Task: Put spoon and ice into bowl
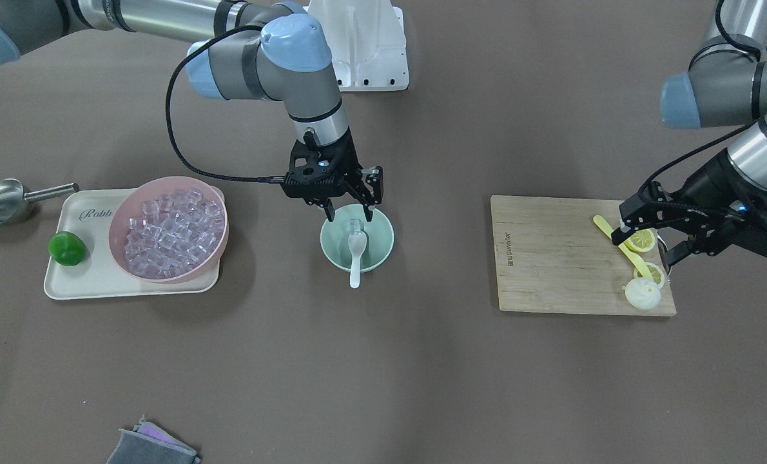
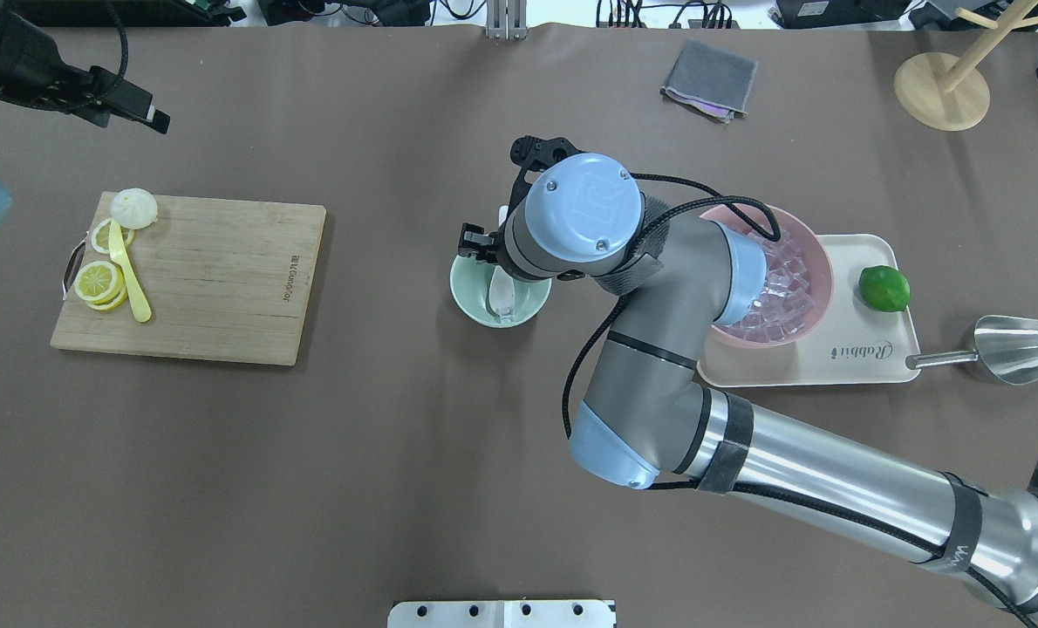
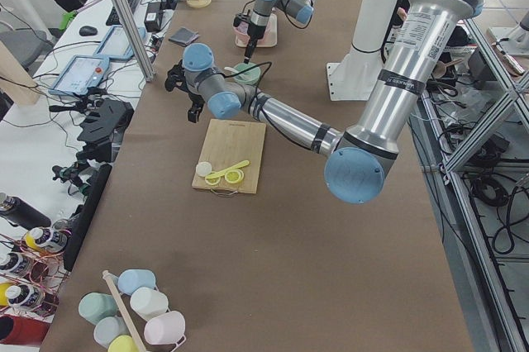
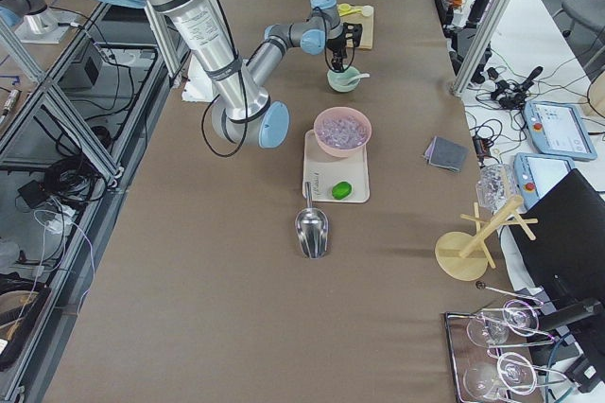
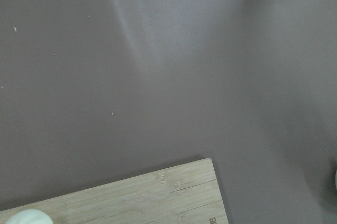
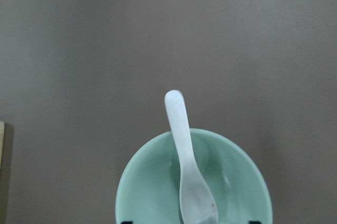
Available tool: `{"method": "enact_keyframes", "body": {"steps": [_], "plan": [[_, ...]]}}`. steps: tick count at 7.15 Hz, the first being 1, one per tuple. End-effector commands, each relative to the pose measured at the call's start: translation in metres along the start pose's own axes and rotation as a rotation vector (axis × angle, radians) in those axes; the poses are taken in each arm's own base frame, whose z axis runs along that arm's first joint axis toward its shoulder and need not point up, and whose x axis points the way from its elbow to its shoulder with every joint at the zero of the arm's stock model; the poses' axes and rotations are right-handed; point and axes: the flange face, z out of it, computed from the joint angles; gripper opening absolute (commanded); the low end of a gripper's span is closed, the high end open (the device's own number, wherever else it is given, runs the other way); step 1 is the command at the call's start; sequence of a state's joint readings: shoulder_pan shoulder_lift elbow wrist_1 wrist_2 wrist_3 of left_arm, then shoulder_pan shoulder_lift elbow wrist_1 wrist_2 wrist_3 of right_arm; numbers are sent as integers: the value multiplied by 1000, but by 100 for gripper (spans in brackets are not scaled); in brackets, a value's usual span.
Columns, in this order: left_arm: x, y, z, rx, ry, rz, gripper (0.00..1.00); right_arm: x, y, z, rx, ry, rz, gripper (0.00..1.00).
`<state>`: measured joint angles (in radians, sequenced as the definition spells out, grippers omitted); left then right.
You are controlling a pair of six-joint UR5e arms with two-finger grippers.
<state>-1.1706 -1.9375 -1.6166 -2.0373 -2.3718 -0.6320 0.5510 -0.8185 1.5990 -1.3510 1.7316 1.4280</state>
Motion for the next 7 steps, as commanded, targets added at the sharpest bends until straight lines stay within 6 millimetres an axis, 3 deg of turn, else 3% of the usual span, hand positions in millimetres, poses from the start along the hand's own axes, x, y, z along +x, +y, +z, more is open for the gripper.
{"method": "enact_keyframes", "body": {"steps": [1,3,4,5,6,7], "plan": [[-19,2,-11,14,-20,-12,98,88,-61,-56,-62,-5,-40,100],[-90,46,-44,18,-73,63,98,215,-147,-134,-105,34,-127,100],[-110,64,-55,18,-87,48,98,265,-170,-159,-137,61,-183,100],[-117,89,-74,17,-63,28,98,315,-180,-159,-146,104,-252,100],[-140,117,-95,27,-74,-17,98,379,-195,-172,-141,151,-305,100],[-158,146,-93,1,-89,-60,98,449,-217,-183,-157,182,-378,100]]}}
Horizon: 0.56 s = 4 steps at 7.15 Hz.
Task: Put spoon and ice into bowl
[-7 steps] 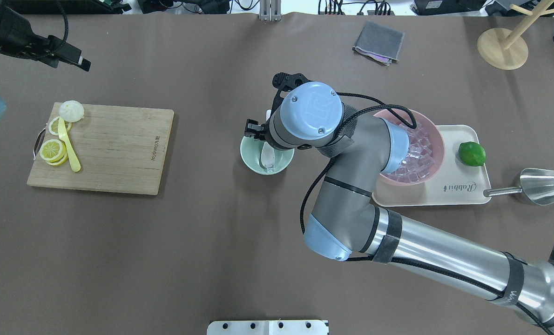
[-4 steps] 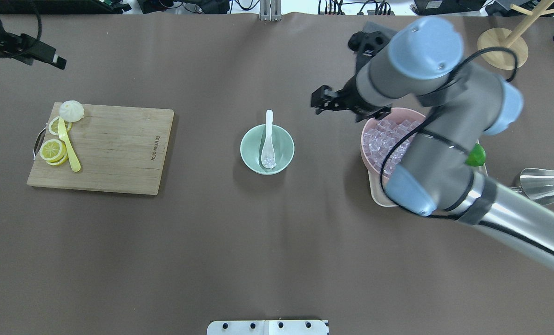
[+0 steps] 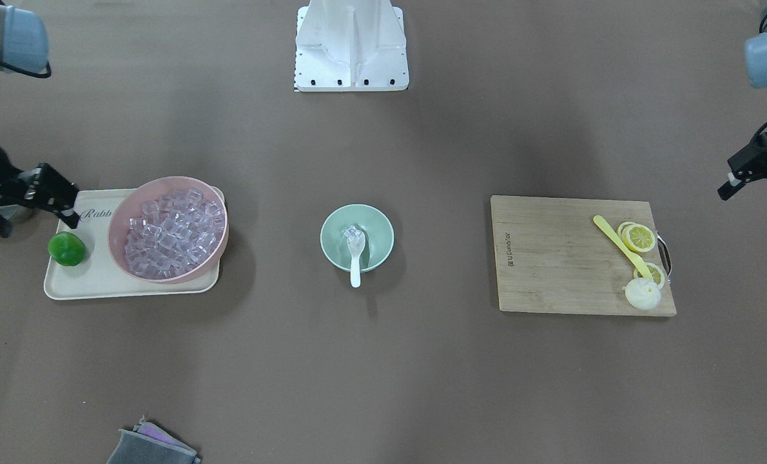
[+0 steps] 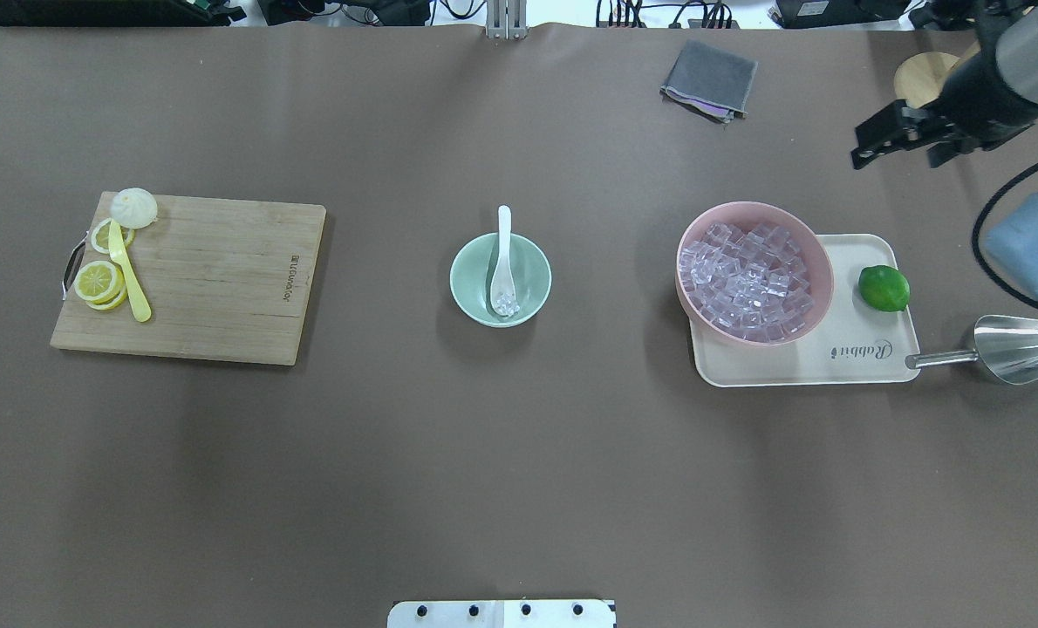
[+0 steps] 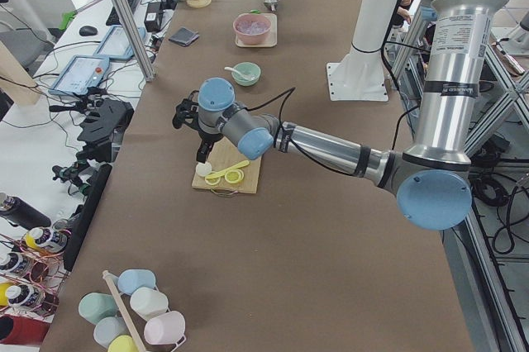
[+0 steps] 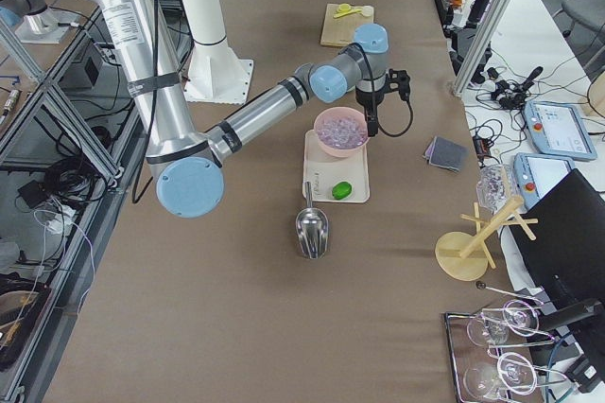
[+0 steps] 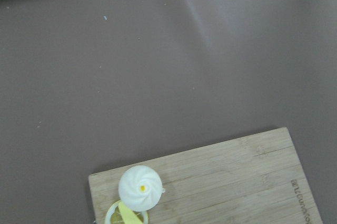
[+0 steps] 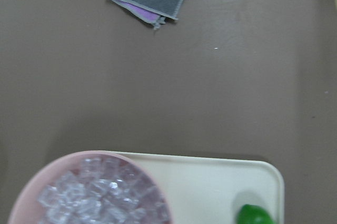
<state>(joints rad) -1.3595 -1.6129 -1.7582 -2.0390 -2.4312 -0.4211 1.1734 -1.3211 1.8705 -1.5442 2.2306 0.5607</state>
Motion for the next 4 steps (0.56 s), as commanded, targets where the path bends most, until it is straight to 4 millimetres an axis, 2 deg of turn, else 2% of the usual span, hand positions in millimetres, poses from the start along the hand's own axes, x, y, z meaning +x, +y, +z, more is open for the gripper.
{"method": "enact_keyframes", "body": {"steps": [1,2,3,4], "plan": [[-34,53,-8,-21,-33,-63,98,143,0,-1,-49,32,-128,100],[-37,60,-12,35,-58,8,98,188,3,3,-66,47,-162,100],[-47,65,-3,10,-68,-17,98,220,5,4,-78,57,-173,100],[-59,66,5,-32,-61,-66,98,244,9,10,-95,64,-188,100]]}}
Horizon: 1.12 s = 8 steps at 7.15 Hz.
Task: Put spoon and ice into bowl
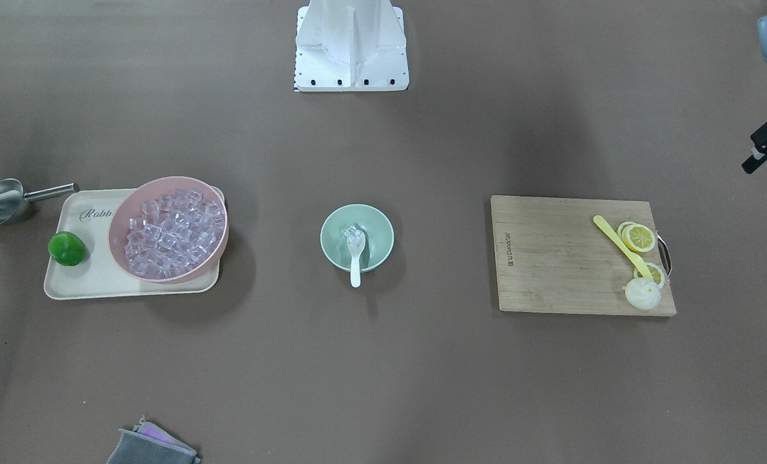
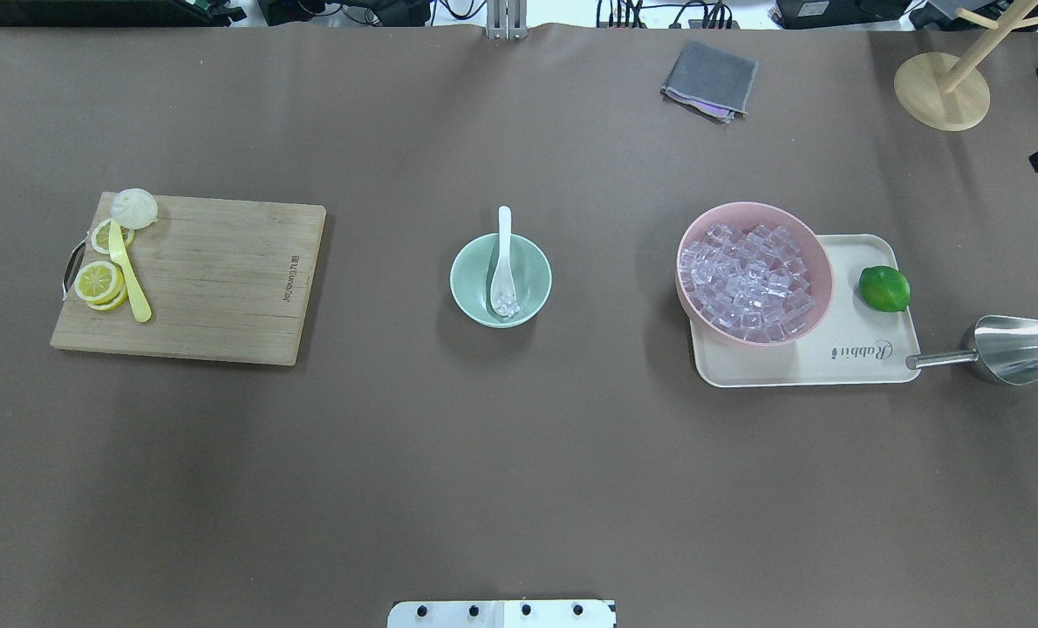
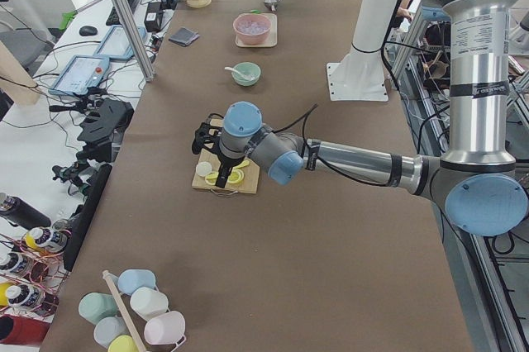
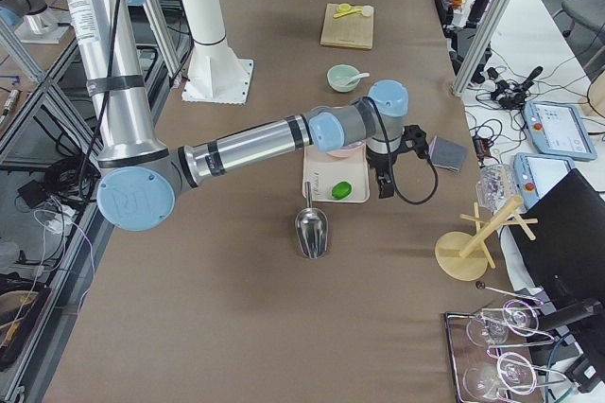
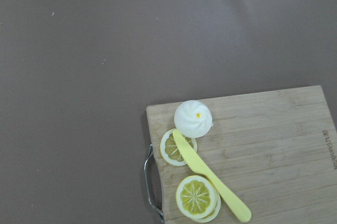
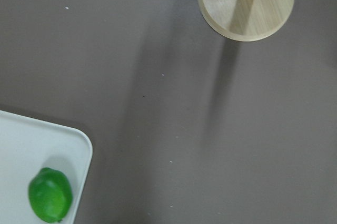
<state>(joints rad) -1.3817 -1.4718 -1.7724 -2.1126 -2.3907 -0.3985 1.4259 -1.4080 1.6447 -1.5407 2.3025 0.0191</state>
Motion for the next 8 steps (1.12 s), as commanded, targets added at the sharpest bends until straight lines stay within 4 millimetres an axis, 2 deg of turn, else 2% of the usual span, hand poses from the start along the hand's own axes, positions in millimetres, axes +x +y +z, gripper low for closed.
{"method": "enact_keyframes", "body": {"steps": [1,2,3,4,5,6,8], "plan": [[-19,1,5,-71,-10,-100,98,44,13,13,-32,8,-15,100],[-25,4,8,-97,-21,-92,98,47,14,17,-40,7,-6,100],[-32,6,8,-133,-26,8,98,50,15,20,-47,5,0,100],[-51,6,-5,-173,-53,-23,98,50,16,21,-48,-3,1,100],[-51,-6,-10,-214,-59,-7,98,50,17,21,-48,-8,-1,100],[-62,-4,-16,-224,-64,53,98,50,18,22,-49,-8,-1,100],[-69,5,-14,-235,-68,49,98,51,20,23,-51,-7,1,100]]}}
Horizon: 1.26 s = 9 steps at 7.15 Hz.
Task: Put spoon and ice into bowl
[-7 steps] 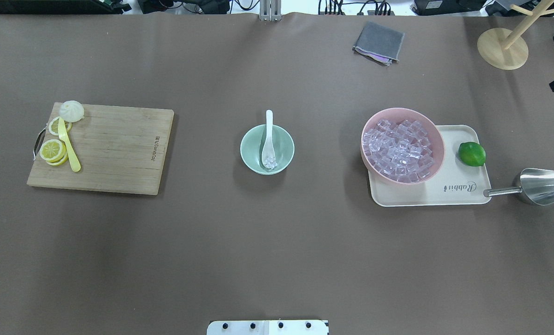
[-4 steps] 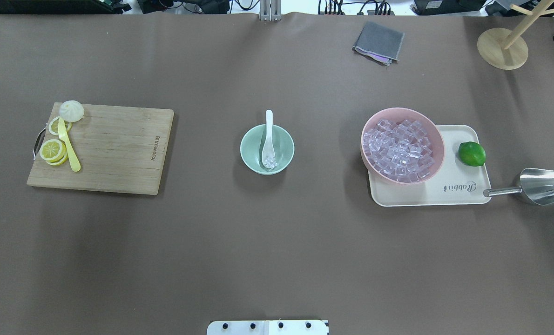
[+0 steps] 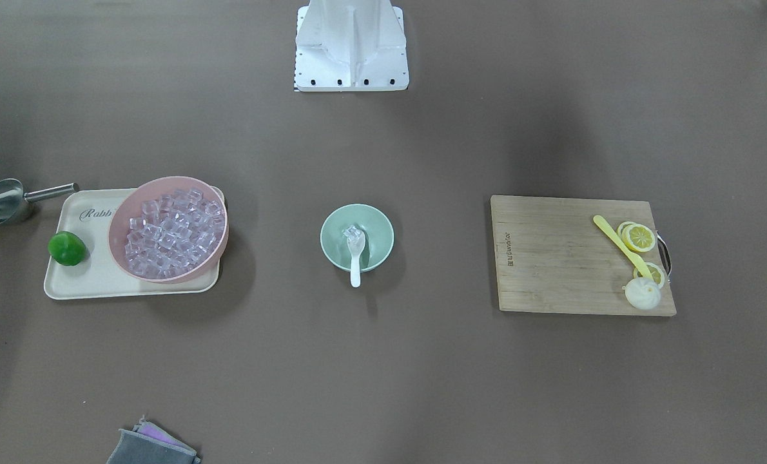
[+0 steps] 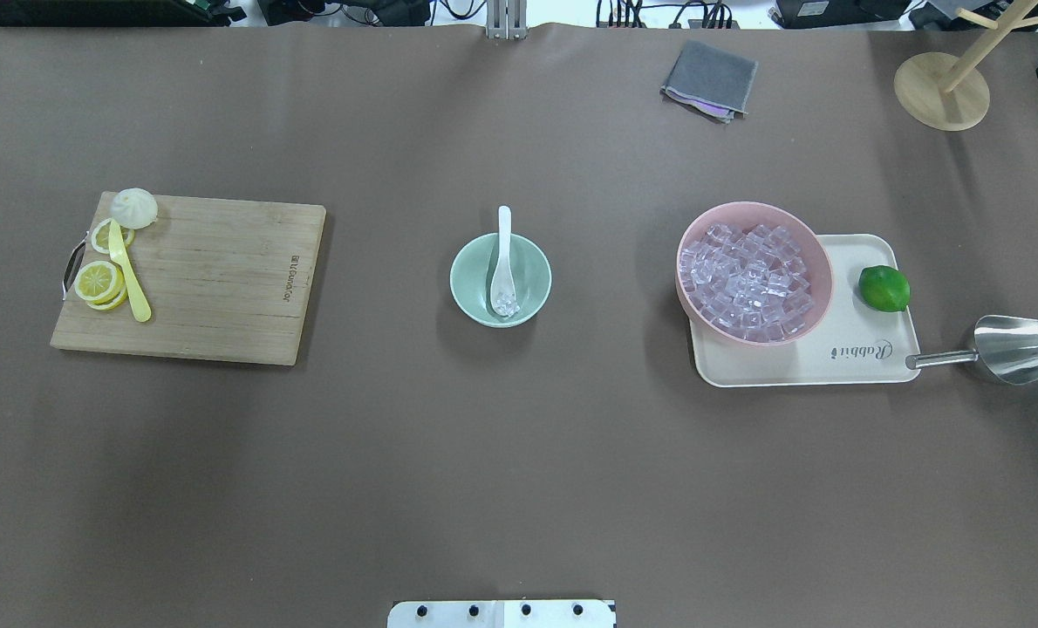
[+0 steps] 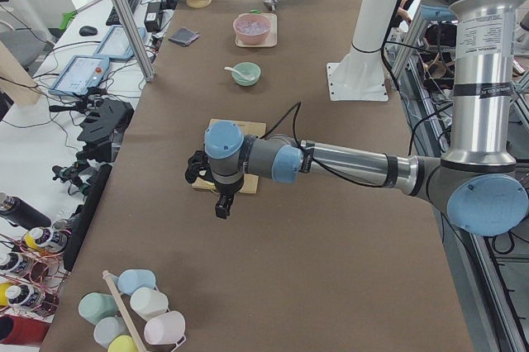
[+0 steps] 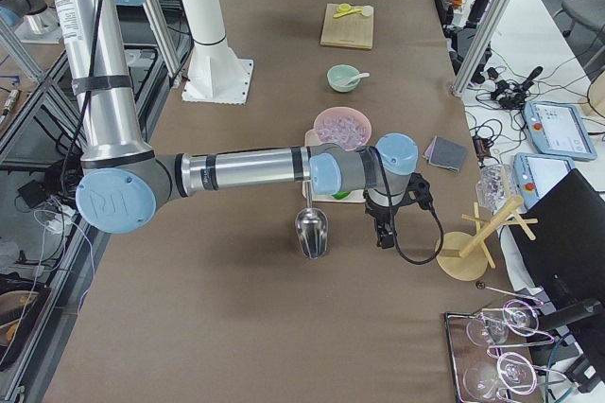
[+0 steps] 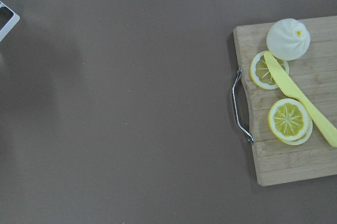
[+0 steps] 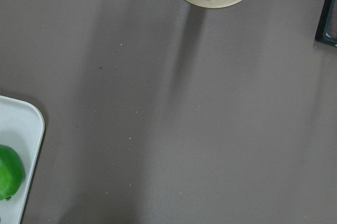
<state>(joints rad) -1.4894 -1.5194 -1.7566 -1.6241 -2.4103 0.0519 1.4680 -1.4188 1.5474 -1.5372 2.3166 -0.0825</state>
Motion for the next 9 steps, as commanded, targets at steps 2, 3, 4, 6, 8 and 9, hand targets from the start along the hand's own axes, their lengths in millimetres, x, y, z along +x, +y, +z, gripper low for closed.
{"method": "enact_keyframes", "body": {"steps": [2,3,4,6,8,9], "plan": [[-3,0,-2,-1,-8,14,98,2,7,4,-6,-18,9,100],[-1,-2,-4,4,-8,20,98,6,13,3,-5,-17,15,100],[-1,-2,-4,3,-8,19,98,11,16,0,1,-17,9,100],[-1,-2,-4,4,-11,20,98,16,20,-2,2,-15,-9,100],[-6,-4,-6,4,-80,27,98,16,21,-1,2,-15,-10,100],[-6,-4,-7,6,-82,29,98,15,21,-2,2,-17,-9,100]]}}
